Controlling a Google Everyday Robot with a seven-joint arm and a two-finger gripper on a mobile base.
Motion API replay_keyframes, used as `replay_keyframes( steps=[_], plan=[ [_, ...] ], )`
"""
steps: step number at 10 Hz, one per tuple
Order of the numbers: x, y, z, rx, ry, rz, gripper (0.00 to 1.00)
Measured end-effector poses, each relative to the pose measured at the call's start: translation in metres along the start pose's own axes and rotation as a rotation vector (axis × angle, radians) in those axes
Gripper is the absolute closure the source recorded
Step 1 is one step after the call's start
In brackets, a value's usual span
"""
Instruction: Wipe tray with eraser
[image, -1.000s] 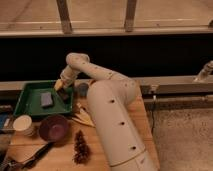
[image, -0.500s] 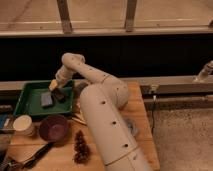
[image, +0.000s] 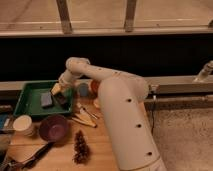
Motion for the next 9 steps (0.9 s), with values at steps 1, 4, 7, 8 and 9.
replay_keyframes(
  steps=[1,4,7,8,9],
  plan=[
    [0.007,-0.001,-0.005,0.009,-0.005,0.014,1.0],
    [-0.009,-0.021,-0.014,0.033,-0.024,0.019,1.0],
    [-0.031,-0.041,-0.01,0.037,-0.03,0.009,1.0],
    [-0.042,-0.048,-0.004,0.032,-0.028,0.003,1.0],
    [-0.05,-0.052,0.004,0.025,-0.025,-0.004,1.0]
  ],
)
